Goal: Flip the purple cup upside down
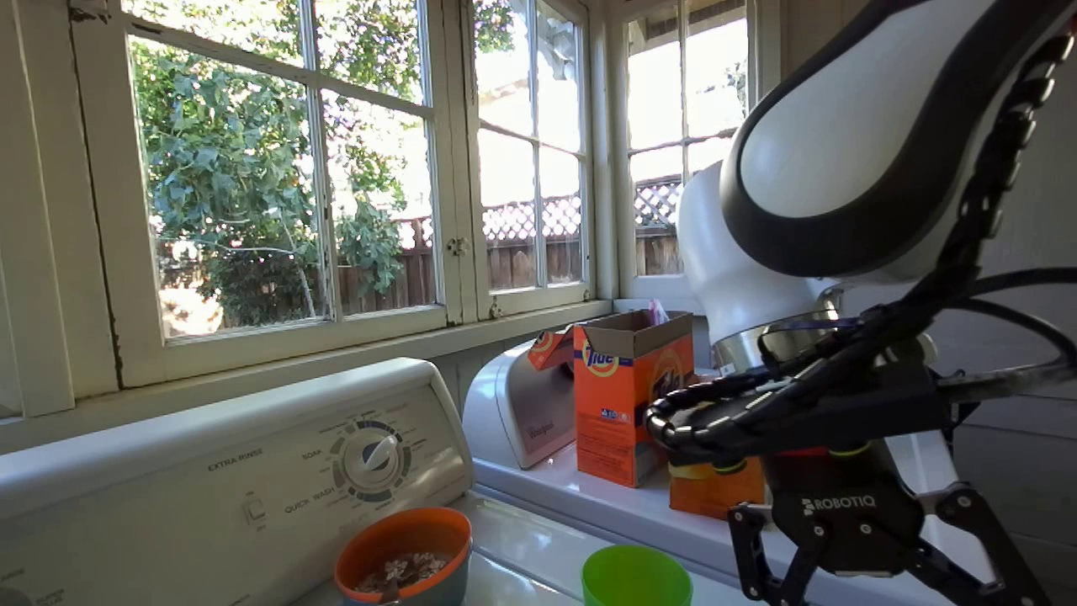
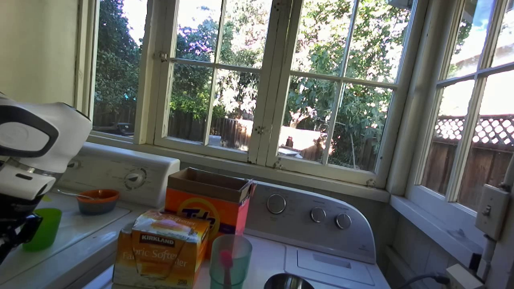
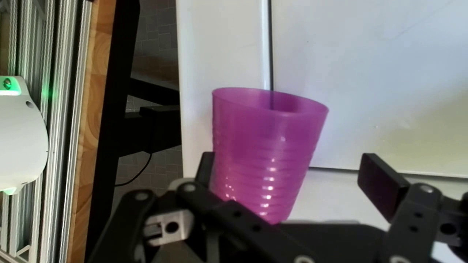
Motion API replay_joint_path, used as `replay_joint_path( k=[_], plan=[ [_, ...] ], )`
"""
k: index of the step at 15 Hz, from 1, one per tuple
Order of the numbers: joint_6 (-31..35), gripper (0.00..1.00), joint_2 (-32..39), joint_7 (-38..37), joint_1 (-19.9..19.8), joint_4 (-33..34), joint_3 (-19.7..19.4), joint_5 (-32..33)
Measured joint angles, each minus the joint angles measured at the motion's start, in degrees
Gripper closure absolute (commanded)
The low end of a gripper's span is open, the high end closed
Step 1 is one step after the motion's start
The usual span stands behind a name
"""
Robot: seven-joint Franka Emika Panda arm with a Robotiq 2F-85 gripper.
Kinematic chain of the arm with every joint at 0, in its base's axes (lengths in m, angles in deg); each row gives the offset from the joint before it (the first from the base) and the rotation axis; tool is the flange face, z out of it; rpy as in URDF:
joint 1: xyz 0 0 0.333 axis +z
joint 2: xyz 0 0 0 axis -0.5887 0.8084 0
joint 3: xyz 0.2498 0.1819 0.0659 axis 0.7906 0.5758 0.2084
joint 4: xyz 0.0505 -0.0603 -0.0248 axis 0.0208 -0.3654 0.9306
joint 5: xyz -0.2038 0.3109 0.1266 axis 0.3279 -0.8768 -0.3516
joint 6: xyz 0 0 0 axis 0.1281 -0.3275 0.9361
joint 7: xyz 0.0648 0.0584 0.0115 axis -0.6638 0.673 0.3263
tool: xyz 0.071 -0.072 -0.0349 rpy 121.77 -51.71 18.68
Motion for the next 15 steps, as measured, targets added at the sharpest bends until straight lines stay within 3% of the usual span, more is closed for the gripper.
replay_joint_path(
  k=[9, 10, 11, 13, 15],
  plan=[
    [1.88, 0.00, -0.68, -2.73, -0.05, -3.43, -0.51, 0.59],
    [1.99, 0.04, -0.79, -2.98, -0.09, -3.78, -0.59, 0.70],
    [2.18, 0.25, -0.87, -3.24, -0.12, -4.09, -0.67, 0.78],
    [2.97, 0.30, -0.93, -3.72, -0.17, -4.50, -0.73, 0.86],
    [4.54, 0.47, -1.13, -4.21, -0.17, -4.81, -0.73, 0.87]
  ],
)
